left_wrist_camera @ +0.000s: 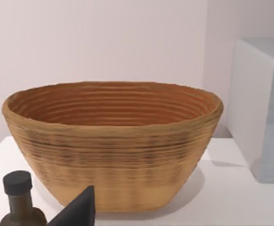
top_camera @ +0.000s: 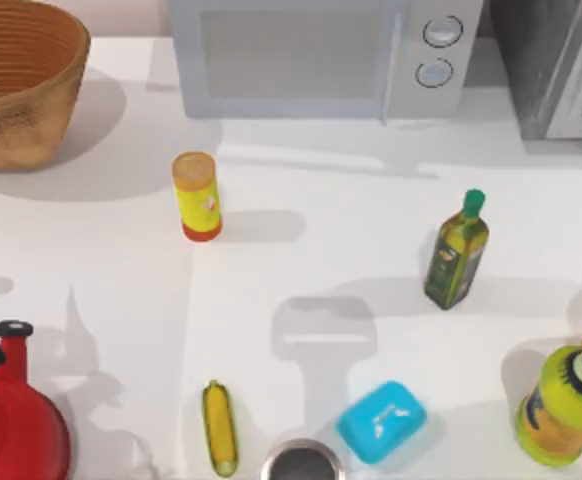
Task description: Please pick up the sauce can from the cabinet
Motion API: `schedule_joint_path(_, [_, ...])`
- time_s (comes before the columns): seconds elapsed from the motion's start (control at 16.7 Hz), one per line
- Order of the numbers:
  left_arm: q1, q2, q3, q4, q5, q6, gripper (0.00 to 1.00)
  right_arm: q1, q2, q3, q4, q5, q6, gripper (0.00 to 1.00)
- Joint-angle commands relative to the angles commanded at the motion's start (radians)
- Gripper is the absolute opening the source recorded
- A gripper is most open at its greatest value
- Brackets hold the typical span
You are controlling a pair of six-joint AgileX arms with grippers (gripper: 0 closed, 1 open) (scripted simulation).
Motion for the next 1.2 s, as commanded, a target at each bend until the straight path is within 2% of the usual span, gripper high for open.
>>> schedule_joint_path(0.66, [0.0, 0.0, 0.0, 0.0, 0.0, 0.0, 1.0, 0.17, 0.419, 0.054, 0.408, 0.003, -0.001, 0.0])
schedule_joint_path(1.2, [0.0, 0.0, 0.0, 0.0, 0.0, 0.0, 1.0, 0.359, 0.799, 0.151, 0.767, 0.021, 0.002, 0.0])
